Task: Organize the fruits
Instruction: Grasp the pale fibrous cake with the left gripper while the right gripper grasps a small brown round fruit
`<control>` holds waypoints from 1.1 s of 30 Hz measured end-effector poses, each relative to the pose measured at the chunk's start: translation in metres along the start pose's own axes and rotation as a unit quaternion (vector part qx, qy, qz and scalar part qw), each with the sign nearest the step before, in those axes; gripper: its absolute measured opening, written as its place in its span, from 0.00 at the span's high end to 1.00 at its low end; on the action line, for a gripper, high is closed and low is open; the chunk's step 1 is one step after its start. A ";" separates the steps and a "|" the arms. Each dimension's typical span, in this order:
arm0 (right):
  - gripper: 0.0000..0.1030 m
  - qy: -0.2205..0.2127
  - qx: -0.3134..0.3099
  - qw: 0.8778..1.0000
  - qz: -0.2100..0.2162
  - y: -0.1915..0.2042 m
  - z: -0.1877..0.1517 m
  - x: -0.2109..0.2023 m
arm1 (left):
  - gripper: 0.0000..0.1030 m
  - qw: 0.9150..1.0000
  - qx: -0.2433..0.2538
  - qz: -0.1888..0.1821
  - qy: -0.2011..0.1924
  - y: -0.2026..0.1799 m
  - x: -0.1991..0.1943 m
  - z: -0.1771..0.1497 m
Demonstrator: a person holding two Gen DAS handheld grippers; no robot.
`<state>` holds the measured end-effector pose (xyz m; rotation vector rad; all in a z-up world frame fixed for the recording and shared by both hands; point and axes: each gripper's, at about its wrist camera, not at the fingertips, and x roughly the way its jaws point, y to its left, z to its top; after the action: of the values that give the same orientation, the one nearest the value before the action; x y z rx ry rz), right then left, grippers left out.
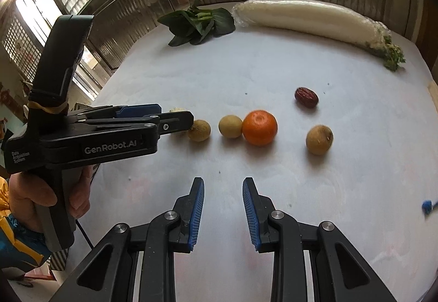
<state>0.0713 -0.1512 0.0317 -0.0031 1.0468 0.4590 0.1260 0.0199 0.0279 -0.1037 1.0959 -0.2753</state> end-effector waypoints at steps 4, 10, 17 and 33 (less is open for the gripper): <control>0.73 -0.002 -0.008 1.000 0.004 0.003 0.007 0.006 | 0.40 1.000 -0.018 -0.003 0.001 0.010 -0.002 0.000; 0.73 -0.006 -0.055 0.998 0.020 0.018 0.023 0.024 | 0.40 1.000 -0.015 -0.002 0.002 0.011 -0.003 0.000; 0.73 0.002 -0.102 0.994 0.026 0.033 0.036 0.052 | 0.40 1.000 -0.017 -0.007 0.004 0.013 -0.003 0.002; 0.76 0.003 -0.066 0.998 0.015 -0.003 0.018 0.034 | 0.40 0.999 0.048 -0.010 0.010 -0.008 0.000 0.004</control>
<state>0.1017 -0.1377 0.0123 -0.1071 1.0217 0.5548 0.1287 0.0117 0.0313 -0.0257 1.0997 -0.3462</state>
